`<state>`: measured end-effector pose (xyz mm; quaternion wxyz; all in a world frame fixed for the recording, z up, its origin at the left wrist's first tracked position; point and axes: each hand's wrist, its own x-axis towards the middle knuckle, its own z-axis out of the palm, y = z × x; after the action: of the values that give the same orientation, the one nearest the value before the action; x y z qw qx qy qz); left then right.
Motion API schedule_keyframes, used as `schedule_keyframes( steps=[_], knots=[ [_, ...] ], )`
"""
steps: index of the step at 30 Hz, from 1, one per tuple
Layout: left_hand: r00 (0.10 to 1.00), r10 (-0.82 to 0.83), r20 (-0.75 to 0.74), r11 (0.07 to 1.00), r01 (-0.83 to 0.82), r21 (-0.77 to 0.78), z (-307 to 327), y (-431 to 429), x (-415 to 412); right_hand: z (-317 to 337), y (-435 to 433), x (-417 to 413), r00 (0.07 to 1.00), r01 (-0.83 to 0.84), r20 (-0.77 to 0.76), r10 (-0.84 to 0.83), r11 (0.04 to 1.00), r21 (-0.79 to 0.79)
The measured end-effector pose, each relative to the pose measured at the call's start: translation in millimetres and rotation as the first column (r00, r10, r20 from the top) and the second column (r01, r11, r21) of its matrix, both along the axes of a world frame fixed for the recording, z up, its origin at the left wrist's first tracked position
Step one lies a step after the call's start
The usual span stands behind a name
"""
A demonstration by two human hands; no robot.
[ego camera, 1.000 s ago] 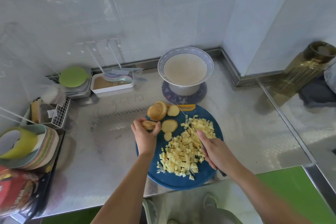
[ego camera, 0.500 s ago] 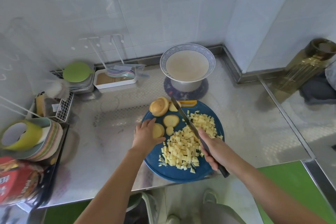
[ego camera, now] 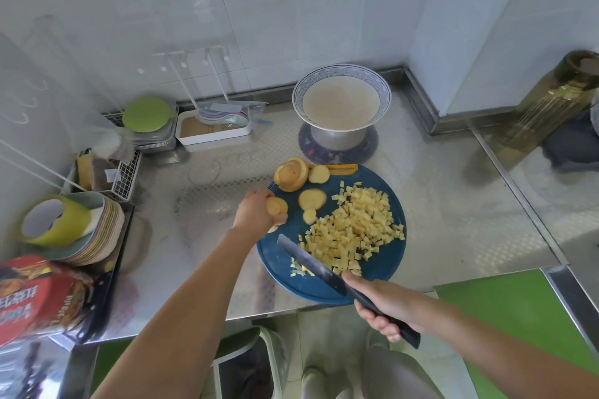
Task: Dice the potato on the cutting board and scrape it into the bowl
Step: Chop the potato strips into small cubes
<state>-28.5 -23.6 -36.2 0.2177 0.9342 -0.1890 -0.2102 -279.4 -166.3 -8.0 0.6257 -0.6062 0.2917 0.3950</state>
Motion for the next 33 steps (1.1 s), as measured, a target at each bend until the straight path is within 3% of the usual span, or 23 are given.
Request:
schedule_keyframes(
  steps=[8, 19, 26, 33],
  knots=[
    [0.998, 0.061, -0.019, 0.998, -0.061, -0.01, 1, -2, -2, -20, 10, -2, 0.999, 0.006, -0.049, -0.005, 1.0, 0.023],
    [0.991, 0.115, -0.067, 0.991, -0.11, 0.07, 1, -12, -12, -32, -2, -11, 0.981, 0.195, -0.004, -0.195, 0.981, -0.011],
    [0.995, 0.095, -0.026, 0.976, -0.088, 0.199, -2, -22, -23, -32, -1, -16, 0.95, 0.313, -0.015, -0.313, 0.95, -0.02],
    [0.998, 0.026, 0.064, 0.946, -0.045, 0.322, -6, -25, -40, -20, -11, -13, 0.96, 0.281, -0.011, -0.281, 0.959, 0.027]
  ],
)
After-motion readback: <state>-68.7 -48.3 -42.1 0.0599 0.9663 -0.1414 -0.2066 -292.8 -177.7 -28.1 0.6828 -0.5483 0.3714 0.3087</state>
